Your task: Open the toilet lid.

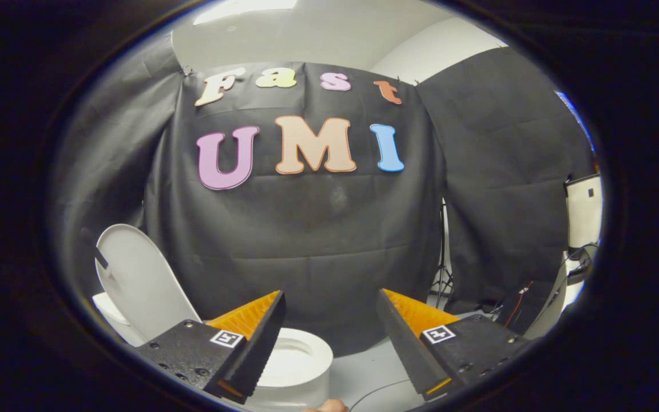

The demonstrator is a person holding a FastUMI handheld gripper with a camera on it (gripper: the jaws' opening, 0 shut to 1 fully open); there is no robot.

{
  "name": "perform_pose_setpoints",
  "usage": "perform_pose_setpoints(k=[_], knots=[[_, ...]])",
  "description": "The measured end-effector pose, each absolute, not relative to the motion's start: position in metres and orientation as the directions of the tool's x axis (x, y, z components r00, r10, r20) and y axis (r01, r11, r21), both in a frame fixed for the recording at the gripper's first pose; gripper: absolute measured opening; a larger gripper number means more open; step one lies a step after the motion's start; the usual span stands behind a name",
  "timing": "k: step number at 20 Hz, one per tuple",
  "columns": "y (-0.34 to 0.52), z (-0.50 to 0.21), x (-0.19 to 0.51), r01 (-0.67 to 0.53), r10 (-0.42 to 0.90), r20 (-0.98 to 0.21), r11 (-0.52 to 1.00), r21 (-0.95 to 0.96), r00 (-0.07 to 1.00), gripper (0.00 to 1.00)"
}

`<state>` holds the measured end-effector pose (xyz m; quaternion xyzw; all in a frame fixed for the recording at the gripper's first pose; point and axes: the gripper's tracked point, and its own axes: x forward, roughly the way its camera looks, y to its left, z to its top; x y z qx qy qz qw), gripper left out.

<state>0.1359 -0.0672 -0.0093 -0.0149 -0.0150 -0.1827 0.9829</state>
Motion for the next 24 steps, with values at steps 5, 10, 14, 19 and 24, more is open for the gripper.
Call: perform_pose_setpoints(k=[5, 10, 14, 19, 24], knots=[[-0.068, -0.02, 0.136, 0.36, -0.36, -0.009, 0.932, -0.036, 0.933, 0.98], [-0.067, -0.021, 0.135, 0.354, -0.355, -0.018, 0.934, -0.041, 0.935, 0.98], [-0.068, -0.02, 0.132, 0.356, -0.356, -0.01, 0.934, -0.034, 0.934, 0.98], [-0.074, -0.021, 0.127, 0.372, -0.373, -0.01, 0.928, -0.02, 0.928, 0.98], [-0.079, -0.022, 0.123, 0.382, -0.382, -0.005, 0.924, 0.002, 0.924, 0.98]])
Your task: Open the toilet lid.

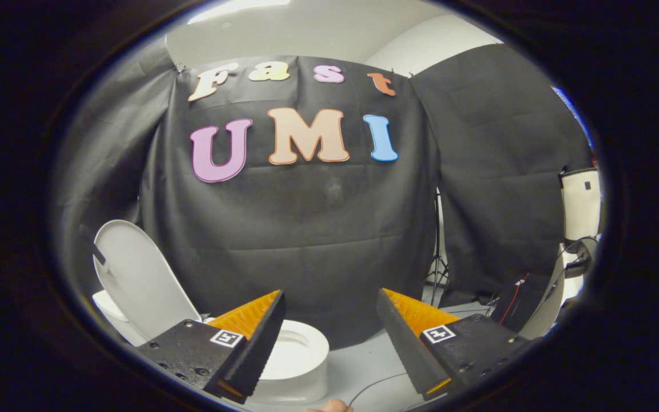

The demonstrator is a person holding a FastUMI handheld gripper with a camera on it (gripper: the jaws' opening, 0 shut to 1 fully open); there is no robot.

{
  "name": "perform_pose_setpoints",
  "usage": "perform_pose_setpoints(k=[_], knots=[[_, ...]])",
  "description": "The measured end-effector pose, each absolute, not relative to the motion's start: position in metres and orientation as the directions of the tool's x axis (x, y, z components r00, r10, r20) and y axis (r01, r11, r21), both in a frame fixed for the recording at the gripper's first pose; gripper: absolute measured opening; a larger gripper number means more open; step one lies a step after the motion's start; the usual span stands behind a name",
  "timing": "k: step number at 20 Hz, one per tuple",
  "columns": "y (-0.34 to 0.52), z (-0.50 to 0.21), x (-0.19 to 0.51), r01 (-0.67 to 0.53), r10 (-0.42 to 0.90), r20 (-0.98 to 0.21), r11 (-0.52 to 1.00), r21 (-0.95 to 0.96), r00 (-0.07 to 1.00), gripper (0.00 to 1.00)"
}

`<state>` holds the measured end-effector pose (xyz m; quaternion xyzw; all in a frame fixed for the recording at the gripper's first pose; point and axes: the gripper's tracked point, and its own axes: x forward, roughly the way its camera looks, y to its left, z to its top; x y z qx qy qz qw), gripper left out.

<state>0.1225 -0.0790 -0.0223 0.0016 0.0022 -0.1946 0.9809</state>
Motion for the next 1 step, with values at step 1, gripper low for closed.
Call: perform_pose_setpoints(k=[1], knots=[[-0.0796, -0.0225, 0.1222, 0.384, -0.384, -0.005, 0.924, 0.005, 0.924, 0.98]])
